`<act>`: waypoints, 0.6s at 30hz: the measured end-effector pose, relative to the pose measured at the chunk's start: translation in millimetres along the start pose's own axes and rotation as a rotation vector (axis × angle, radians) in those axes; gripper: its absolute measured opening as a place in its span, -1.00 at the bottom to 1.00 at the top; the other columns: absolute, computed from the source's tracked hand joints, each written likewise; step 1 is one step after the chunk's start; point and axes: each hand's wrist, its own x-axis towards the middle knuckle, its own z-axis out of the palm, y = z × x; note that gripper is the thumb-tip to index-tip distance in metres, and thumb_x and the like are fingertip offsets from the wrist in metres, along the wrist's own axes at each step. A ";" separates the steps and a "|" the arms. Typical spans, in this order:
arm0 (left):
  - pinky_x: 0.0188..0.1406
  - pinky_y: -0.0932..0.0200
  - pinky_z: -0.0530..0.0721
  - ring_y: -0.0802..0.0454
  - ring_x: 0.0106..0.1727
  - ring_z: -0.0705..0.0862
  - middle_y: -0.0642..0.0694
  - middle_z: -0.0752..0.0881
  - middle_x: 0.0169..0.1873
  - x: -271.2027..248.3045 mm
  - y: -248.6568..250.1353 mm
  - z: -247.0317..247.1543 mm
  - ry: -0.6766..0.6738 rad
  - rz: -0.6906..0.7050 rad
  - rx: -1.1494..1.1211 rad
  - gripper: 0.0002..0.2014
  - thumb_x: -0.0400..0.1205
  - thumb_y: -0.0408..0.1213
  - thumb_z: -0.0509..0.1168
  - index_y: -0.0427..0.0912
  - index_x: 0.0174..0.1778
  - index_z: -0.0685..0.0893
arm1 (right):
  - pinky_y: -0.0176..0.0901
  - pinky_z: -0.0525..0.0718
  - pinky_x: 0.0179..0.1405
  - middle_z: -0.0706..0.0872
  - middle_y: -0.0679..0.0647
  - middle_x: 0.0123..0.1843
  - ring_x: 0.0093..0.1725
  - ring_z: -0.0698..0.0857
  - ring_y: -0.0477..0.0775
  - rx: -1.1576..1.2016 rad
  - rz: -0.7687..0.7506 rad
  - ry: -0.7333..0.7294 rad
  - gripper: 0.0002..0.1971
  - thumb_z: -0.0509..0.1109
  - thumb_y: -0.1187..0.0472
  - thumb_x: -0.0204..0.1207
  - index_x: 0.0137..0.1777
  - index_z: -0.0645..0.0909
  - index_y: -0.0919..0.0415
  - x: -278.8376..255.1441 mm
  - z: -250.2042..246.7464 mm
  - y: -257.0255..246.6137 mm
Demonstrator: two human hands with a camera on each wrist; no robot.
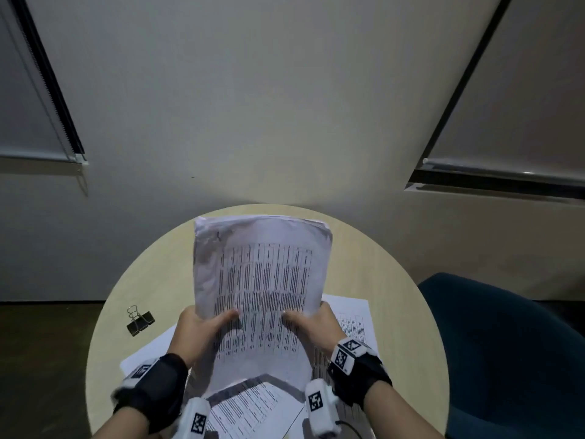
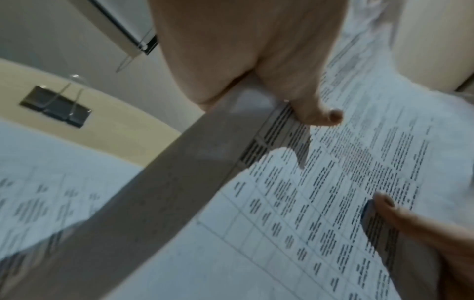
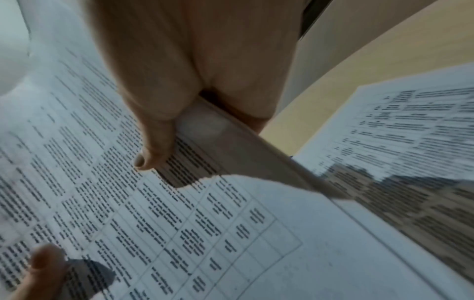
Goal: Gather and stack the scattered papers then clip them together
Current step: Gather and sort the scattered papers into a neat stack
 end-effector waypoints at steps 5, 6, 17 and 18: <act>-0.10 0.24 0.72 0.24 -0.09 0.79 0.31 0.82 -0.12 -8.7 5.8 0.2 -0.040 0.005 -0.077 -0.45 0.14 0.17 0.55 0.12 0.02 0.68 | -0.27 0.42 -0.56 0.48 -0.01 -0.63 -0.63 0.46 -0.08 -0.023 0.022 0.015 -0.52 0.53 -0.09 0.42 -0.51 0.42 0.18 6.6 6.9 -2.4; -0.09 0.19 0.72 0.18 -0.11 0.79 0.29 0.83 -0.17 -11.5 0.6 0.7 -0.031 -0.005 -0.036 -0.55 0.20 0.15 0.55 0.11 -0.04 0.70 | -0.33 0.38 -0.59 0.44 -0.11 -0.66 -0.68 0.41 -0.19 0.012 0.010 0.003 -0.56 0.53 0.04 0.46 -0.50 0.40 0.15 2.5 9.2 -4.1; -0.08 -0.12 0.70 -0.29 -0.20 0.75 -0.30 0.80 -0.27 -30.0 -27.7 -77.0 0.196 -0.281 0.115 -0.69 0.58 -0.14 0.42 -0.39 -0.18 0.70 | -0.19 0.62 -0.21 0.71 0.08 -0.05 -0.17 0.68 0.01 0.151 0.124 -0.208 -0.60 0.28 -0.22 0.57 0.20 0.59 0.06 4.6 44.2 21.3; -0.03 -0.14 0.68 -0.27 -0.16 0.75 -0.31 0.79 -0.21 -36.3 -31.8 -86.5 0.229 -0.327 0.059 -0.71 0.59 -0.18 0.41 -0.41 -0.12 0.68 | -0.17 0.62 -0.08 0.71 0.11 0.13 0.01 0.71 0.06 -0.013 0.163 -0.198 -0.42 0.31 -0.33 0.48 0.34 0.52 0.05 5.1 48.8 30.2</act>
